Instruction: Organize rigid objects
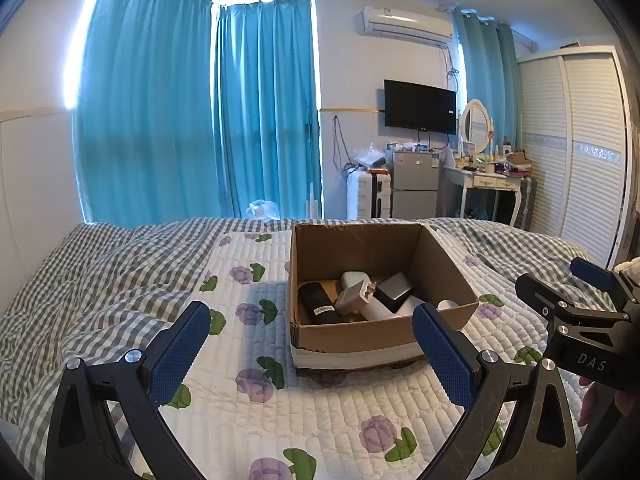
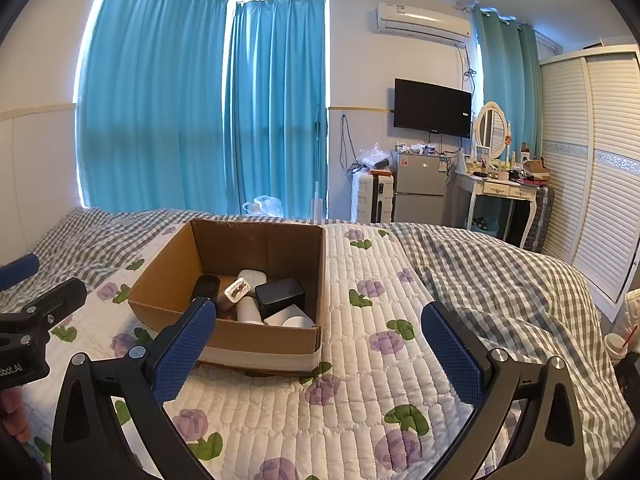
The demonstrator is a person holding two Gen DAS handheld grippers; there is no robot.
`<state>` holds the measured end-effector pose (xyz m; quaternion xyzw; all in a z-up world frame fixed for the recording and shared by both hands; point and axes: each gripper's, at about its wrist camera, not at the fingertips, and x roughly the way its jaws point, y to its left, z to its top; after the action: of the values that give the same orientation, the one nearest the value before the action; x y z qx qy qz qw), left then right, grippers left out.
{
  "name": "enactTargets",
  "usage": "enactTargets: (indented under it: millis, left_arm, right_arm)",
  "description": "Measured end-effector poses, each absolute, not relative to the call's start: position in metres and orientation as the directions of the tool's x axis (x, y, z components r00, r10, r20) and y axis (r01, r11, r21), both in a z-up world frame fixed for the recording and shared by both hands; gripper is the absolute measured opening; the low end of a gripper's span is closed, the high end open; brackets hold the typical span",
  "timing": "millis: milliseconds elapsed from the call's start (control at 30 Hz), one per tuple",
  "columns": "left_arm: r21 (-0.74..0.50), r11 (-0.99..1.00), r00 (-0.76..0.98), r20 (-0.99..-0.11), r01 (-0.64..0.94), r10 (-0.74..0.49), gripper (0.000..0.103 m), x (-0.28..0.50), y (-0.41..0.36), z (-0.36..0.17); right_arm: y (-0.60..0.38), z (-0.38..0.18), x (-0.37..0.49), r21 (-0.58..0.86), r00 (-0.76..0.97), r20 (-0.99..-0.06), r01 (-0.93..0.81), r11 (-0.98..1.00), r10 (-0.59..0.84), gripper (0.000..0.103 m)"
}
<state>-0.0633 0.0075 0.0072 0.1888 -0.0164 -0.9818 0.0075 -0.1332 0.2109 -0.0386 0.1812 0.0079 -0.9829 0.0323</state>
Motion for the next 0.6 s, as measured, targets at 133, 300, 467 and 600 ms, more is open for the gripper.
enactTargets:
  millis: [133, 300, 467, 600]
  left_arm:
    - [0.039, -0.999, -0.927, -0.374, 0.007, -0.021, 0.103, -0.0632, 0.0086, 0.0072]
    - [0.042, -0.999, -0.928, -0.371, 0.005, -0.020, 0.103, -0.0628, 0.0095, 0.0076]
    - [0.041, -0.999, -0.927, -0.373, 0.007, -0.022, 0.103, -0.0629, 0.0094, 0.0079]
    - [0.042, -0.999, -0.927, -0.374, 0.008, -0.023, 0.103, -0.0627, 0.0088, 0.0080]
  right_arm:
    - [0.2110, -0.0392, -0.1335, -0.003, -0.932, -0.356, 0.065, -0.998, -0.060, 0.103]
    - [0.2108, -0.0390, -0.1333, -0.005, -0.932, -0.357, 0.065, -0.998, -0.059, 0.103]
    - [0.2112, -0.0394, -0.1333, -0.007, -0.932, -0.357, 0.065, -0.998, -0.059, 0.103]
    - [0.2110, -0.0396, -0.1333, -0.006, -0.932, -0.358, 0.066, -0.998, -0.059, 0.103]
